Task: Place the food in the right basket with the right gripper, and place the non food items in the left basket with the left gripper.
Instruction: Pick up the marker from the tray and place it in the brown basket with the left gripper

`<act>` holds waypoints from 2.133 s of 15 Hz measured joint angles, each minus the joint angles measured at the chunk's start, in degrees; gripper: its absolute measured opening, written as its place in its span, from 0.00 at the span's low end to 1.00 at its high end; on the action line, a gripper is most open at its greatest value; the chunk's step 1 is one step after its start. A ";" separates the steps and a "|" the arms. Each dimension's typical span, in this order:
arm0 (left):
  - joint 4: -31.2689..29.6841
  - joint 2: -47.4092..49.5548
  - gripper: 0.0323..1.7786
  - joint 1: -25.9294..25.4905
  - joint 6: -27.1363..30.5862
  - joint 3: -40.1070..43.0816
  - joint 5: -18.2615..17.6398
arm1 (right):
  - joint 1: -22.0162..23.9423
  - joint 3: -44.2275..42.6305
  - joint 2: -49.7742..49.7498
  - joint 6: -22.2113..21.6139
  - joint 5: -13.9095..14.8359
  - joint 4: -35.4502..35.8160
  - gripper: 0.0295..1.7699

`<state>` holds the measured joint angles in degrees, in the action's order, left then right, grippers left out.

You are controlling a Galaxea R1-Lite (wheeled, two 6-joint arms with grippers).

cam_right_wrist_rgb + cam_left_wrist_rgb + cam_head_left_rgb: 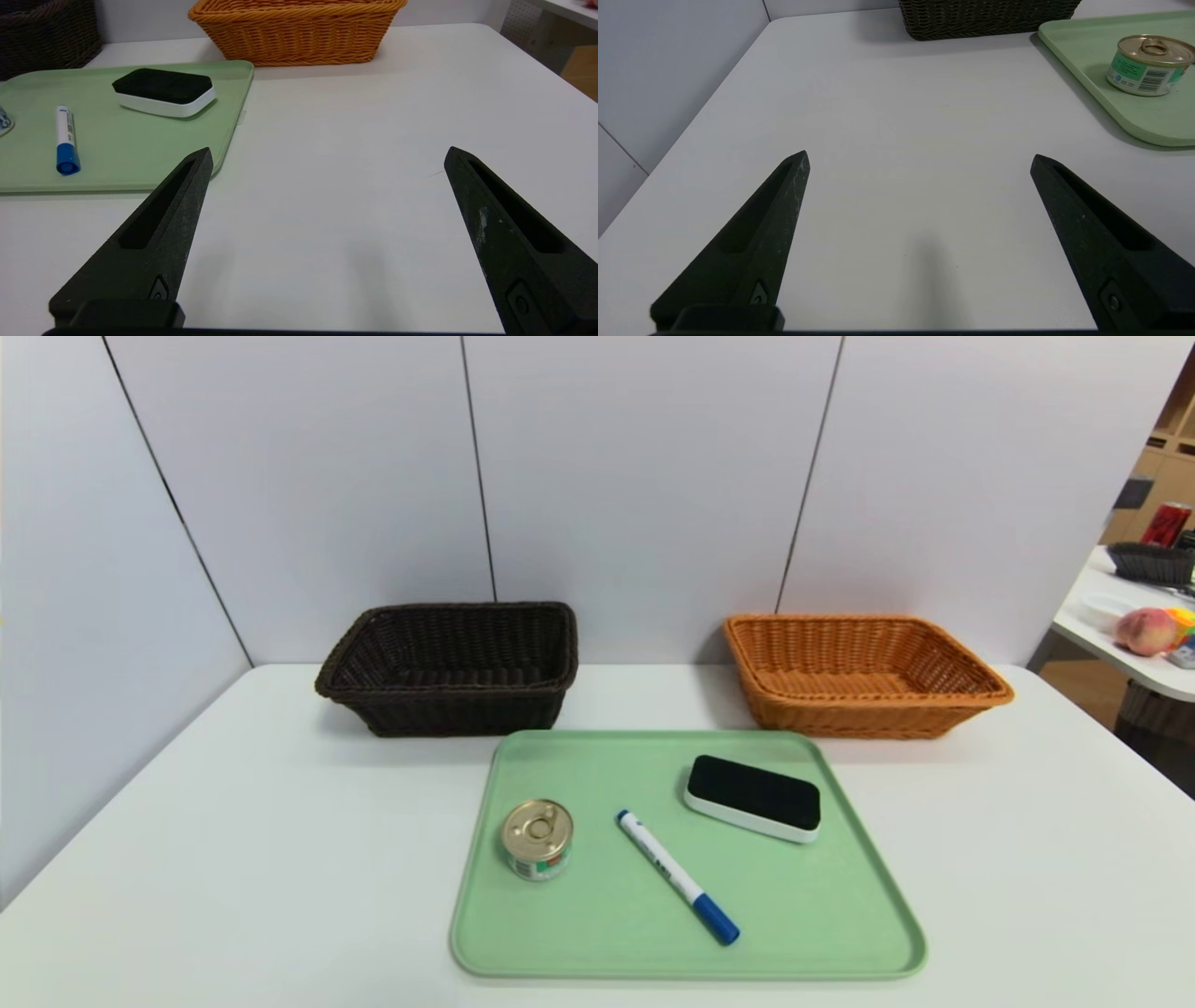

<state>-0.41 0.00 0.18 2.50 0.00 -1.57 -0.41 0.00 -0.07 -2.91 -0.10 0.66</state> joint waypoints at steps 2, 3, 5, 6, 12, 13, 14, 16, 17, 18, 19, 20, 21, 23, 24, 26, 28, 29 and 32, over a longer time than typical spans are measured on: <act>0.00 0.00 0.95 0.00 0.09 0.00 -0.02 | 0.01 0.00 0.00 0.66 -0.15 -0.26 0.97; 0.00 0.00 0.95 0.00 -0.02 0.00 0.00 | 0.04 0.00 0.00 1.35 0.05 -0.33 0.97; 0.00 0.00 0.95 0.00 -0.41 0.00 0.04 | 0.09 0.00 0.00 1.51 -0.06 -0.22 0.97; -0.05 0.00 0.95 0.00 -0.88 0.00 0.37 | 0.09 0.00 0.00 1.46 -0.04 0.20 0.97; 1.49 -0.07 0.95 0.00 -1.88 -3.02 -0.51 | 0.04 -8.35 0.02 0.99 -4.64 -8.27 0.97; 3.63 -0.30 0.95 0.00 -1.93 -5.03 -0.79 | 0.01 -10.61 0.07 1.01 -5.38 -11.87 0.97; 6.42 -0.90 0.95 0.00 -2.06 -7.30 -0.96 | 0.01 -12.75 0.38 1.01 -6.46 -14.82 0.97; 11.61 -3.74 0.95 0.00 -2.19 -12.04 -1.21 | 0.01 -16.03 2.60 1.01 -7.91 -17.93 0.97; 12.76 -5.86 0.95 0.02 -2.23 -14.28 -1.26 | 0.00 -17.52 4.29 0.99 -8.08 -18.21 0.97; 13.47 -8.40 0.95 0.04 -2.28 -16.64 -1.26 | -0.24 -19.40 6.57 0.99 -8.19 -18.35 0.97; 13.95 -11.50 0.95 0.06 -2.29 -19.26 -1.23 | -0.57 -21.21 9.00 0.99 -8.17 -18.38 0.97; 14.19 -14.69 0.95 0.06 -2.29 -21.69 -1.23 | -0.93 -23.20 11.92 0.99 -8.11 -18.41 0.97; 14.36 -18.04 0.95 0.09 -2.32 -24.17 -1.26 | -1.18 -25.11 14.84 0.99 -8.06 -18.43 0.97; 14.60 -25.27 0.95 0.09 -2.29 -29.55 -1.38 | -1.48 -28.99 20.91 0.99 -8.03 -18.46 0.97; 14.85 -29.05 0.95 0.09 -2.29 -32.24 -1.56 | -1.54 -30.84 24.25 1.01 -8.14 -18.41 0.97; 15.07 -35.80 0.95 0.09 -2.28 -36.68 -2.83 | -1.62 -33.84 30.77 1.01 -8.45 -18.19 0.97; 15.10 -42.06 0.95 0.09 -2.26 -40.16 -5.01 | -1.65 -35.66 36.93 0.99 -9.00 -17.82 0.97; 15.13 -44.76 0.95 0.09 -2.28 -41.31 -6.13 | -1.65 -36.18 39.90 0.99 -9.41 -17.54 0.97; 15.10 -52.01 0.95 0.39 -2.28 -43.91 -9.69 | -1.65 -38.17 48.14 1.66 -12.41 -16.94 0.97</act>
<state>14.69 -52.01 0.57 0.22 -43.91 -11.26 -2.06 -38.17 48.07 -1.26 -12.51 -16.29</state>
